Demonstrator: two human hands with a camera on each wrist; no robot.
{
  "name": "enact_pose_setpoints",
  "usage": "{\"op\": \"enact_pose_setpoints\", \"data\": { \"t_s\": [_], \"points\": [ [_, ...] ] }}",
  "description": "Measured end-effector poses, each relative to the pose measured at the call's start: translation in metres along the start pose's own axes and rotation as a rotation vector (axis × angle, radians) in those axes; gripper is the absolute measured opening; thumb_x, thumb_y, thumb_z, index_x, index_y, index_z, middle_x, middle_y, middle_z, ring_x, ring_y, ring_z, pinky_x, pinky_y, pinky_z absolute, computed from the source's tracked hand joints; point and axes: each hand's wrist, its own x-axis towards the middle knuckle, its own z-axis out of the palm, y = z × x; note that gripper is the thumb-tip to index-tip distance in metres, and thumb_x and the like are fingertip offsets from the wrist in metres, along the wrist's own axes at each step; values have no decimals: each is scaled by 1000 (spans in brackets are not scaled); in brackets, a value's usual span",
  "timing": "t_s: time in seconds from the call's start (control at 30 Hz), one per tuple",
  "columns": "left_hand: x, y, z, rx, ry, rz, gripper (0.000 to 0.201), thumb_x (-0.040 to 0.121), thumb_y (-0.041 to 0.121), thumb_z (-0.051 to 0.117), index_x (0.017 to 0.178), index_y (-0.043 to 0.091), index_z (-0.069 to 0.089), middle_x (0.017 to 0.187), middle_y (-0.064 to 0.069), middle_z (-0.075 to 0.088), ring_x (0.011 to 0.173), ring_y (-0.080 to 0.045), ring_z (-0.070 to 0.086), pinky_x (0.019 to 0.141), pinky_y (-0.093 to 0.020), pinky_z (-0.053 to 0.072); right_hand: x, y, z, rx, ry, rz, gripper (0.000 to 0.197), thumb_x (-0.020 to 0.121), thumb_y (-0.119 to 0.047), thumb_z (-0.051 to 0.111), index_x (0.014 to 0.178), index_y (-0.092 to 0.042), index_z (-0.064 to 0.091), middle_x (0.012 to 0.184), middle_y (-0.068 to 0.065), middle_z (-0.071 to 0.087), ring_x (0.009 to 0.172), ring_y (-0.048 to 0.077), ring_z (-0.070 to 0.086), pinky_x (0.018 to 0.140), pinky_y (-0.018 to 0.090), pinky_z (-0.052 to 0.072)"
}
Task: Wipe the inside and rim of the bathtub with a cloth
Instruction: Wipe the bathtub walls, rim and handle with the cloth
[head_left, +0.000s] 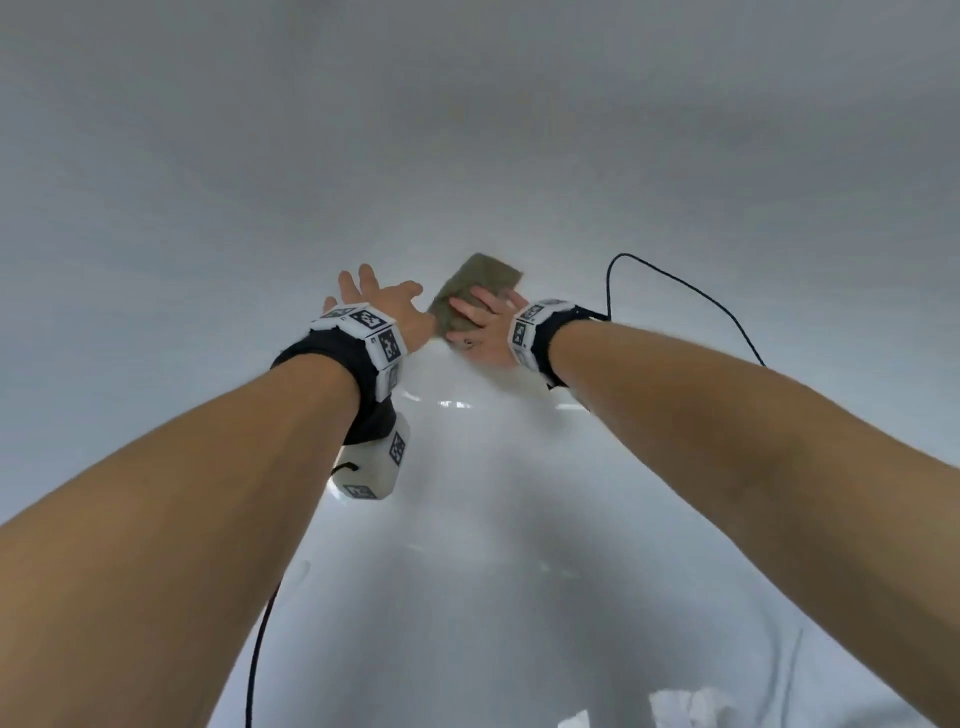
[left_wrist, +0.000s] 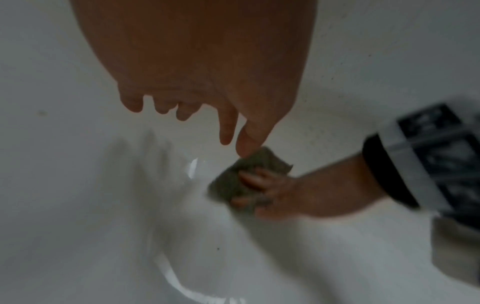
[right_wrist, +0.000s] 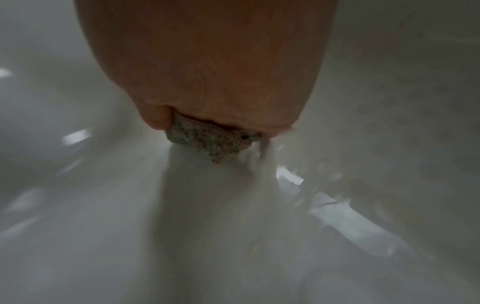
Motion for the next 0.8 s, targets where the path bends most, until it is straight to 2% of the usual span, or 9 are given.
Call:
{"op": "enact_pose_setpoints", "data": {
  "t_s": [0.07,0.17,0.3,0.4,0.5,0.57,0.67,0.73,0.8],
  "points": [
    [5,2,0,-47,65,-2,54,88,46,42,142,44,38,156,-8,16,143,-33,11,114,-52,18,2,29,-26,-37,58,91,58,98,-49,11,155,-37,7,164,5,-9,149,38,-6,118,60,1],
    [16,7,9,-91,101,5,50,85,45,43,135,43,46,145,-7,29,134,-31,27,109,-50,30,-2,76,-55,135,145,251,48,104,-45,16,152,-44,13,164,1,-12,149,37,-11,117,58,-2],
    [15,21,8,-115,65,24,50,88,45,42,138,44,41,149,-7,25,137,-31,23,110,-49,28,-10,108,-40,212,190,341,48,104,-45,20,152,-45,15,164,0,-11,149,36,-11,119,57,2],
    [9,29,3,-130,21,32,53,90,45,39,143,45,35,155,-6,17,142,-30,15,113,-50,24,-24,102,-6,225,222,275,52,102,-47,27,152,-42,17,164,3,-9,149,36,-10,120,56,6],
    [6,35,1,-128,21,42,53,90,44,40,143,44,36,151,-6,21,140,-30,18,112,-49,26,-39,82,35,237,169,152,69,88,-58,9,152,-38,26,164,6,-3,150,37,-8,119,57,6],
    [7,39,0,-126,24,45,53,90,43,41,142,43,36,150,-6,22,139,-30,19,112,-49,26,-50,67,64,74,84,88,74,82,-61,0,150,-45,25,164,5,-4,149,38,-7,120,57,6],
    [6,47,-1,-116,13,52,53,90,44,41,143,44,35,155,-6,17,142,-29,14,113,-50,23,-73,57,105,-78,-65,-30,52,98,-55,10,150,-51,11,163,-1,-14,149,32,-15,120,54,-1],
    [6,54,1,-108,13,65,53,90,45,41,143,45,34,156,-6,15,143,-29,13,113,-50,22,-85,64,117,-125,-105,-66,49,101,-53,15,150,-53,9,163,-7,-15,150,25,-16,120,51,-5],
    [7,61,3,-105,16,81,54,90,45,40,143,46,34,156,-6,16,143,-29,13,113,-51,22,-86,82,113,-184,-73,-75,49,100,-55,16,149,-54,9,163,-10,-12,150,23,-12,120,52,-4]
  ]
}}
